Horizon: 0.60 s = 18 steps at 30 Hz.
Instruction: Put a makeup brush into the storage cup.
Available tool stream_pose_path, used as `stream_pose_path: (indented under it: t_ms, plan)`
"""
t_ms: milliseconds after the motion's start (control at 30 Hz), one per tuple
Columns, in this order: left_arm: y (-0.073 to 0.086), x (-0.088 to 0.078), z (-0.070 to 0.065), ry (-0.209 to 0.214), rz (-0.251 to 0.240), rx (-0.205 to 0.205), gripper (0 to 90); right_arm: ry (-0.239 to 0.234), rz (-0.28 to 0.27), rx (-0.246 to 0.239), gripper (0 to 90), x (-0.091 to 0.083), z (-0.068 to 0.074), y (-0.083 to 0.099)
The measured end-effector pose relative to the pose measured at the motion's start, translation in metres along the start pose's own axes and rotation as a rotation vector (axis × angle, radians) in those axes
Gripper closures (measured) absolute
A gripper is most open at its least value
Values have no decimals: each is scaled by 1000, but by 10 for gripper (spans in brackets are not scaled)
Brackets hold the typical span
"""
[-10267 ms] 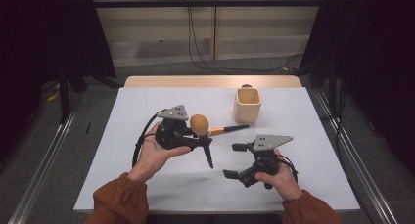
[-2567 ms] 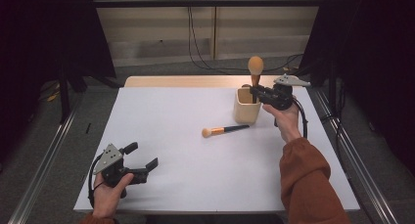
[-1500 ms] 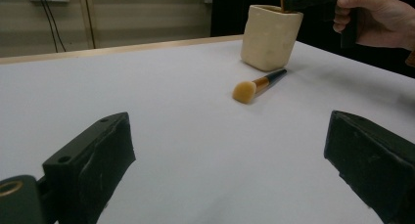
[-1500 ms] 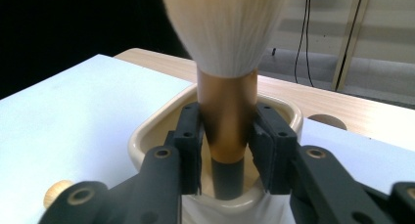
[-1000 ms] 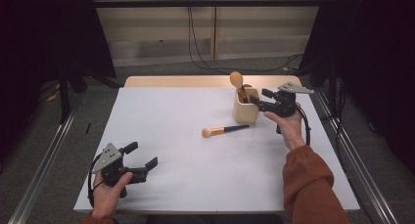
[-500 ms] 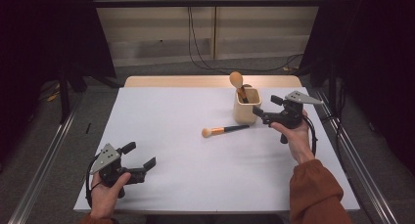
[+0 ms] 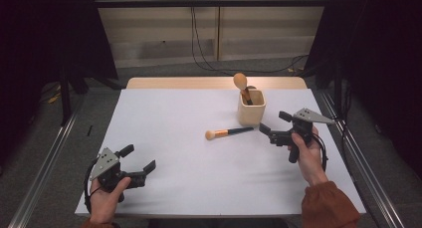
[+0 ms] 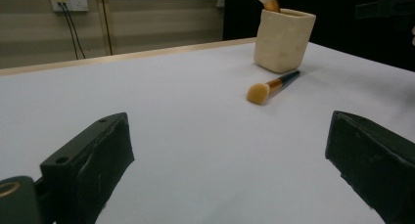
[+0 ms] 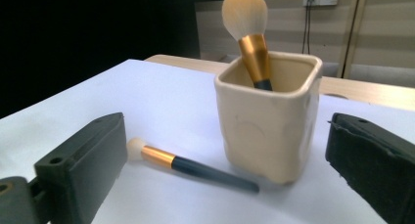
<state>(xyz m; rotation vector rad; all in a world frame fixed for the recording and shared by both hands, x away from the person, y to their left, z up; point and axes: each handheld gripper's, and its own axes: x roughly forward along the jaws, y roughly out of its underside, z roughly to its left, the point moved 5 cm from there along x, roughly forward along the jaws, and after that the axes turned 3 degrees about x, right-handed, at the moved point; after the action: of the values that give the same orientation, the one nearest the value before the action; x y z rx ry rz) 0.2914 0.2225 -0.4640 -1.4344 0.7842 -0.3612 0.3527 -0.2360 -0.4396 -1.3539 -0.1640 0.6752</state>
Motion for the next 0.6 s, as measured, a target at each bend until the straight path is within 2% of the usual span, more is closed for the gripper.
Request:
stream_pose_path:
  t_ms: [33,100,200,367,467,600]
  plan:
    - [0,0,0,0,1,-3,32,6,-3,3,25,-3,1,3]
    - [1,-1,2,-22,2,31,27,21,-15,2,23,-8,2,8]
    - [2,-1,-1,19,-7,8,27,29,-11,-5,20,-15,6,14]
    - [1,-3,-4,26,-12,10,29,32,10,-44,19,-28,13,26]
    - [2,-5,-5,23,-11,8,29,29,8,-29,18,-37,13,33]
    - [3,-4,-4,17,-4,14,30,61,20,-21,17,-47,12,40]
